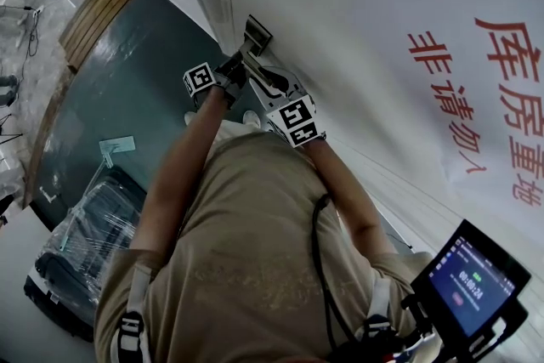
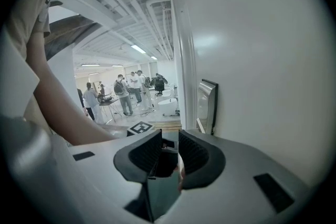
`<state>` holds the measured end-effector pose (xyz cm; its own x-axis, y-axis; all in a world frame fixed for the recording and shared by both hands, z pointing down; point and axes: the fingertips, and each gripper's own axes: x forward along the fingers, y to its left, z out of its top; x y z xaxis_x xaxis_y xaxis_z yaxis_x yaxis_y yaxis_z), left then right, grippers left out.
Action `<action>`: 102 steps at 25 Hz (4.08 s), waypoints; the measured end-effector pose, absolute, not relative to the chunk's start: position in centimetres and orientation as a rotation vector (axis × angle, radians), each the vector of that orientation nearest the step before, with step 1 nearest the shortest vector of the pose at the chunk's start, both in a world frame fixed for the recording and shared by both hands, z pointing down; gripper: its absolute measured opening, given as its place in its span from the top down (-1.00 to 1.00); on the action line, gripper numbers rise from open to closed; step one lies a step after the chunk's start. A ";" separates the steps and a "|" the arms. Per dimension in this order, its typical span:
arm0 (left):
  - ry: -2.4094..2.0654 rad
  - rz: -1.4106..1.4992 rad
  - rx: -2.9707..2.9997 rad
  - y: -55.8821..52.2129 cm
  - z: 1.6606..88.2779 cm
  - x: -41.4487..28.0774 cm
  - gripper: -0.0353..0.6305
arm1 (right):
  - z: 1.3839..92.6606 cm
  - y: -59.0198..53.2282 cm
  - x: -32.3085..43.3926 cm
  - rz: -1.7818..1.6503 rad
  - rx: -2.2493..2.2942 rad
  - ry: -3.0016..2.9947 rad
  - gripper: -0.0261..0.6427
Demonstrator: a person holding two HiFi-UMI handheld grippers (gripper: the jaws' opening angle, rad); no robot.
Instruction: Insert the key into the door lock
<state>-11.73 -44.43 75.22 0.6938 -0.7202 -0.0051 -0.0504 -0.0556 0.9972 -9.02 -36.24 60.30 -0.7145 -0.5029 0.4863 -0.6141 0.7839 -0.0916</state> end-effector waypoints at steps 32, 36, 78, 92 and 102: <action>-1.171 -0.537 2.058 -37.8 64.5 -21.2 0.27 | 57.2 -35.4 -7.4 0.311 0.827 -2.638 0.61; -1.224 -0.482 2.126 -35.7 62.3 -21.6 0.18 | 56.4 -35.8 -8.6 0.283 0.775 -2.661 0.61; -1.832 -0.503 1.940 -6.6 56.9 -48.7 0.17 | 53.9 -17.0 -36.5 0.133 0.396 -2.757 0.61; -1.868 -0.515 1.853 -0.7 59.2 -50.4 0.17 | 57.7 -13.8 -35.8 0.055 0.427 -2.665 0.64; -1.953 -0.561 1.743 4.2 59.6 -51.0 0.17 | 58.2 -13.1 -36.1 0.047 0.380 -2.672 0.67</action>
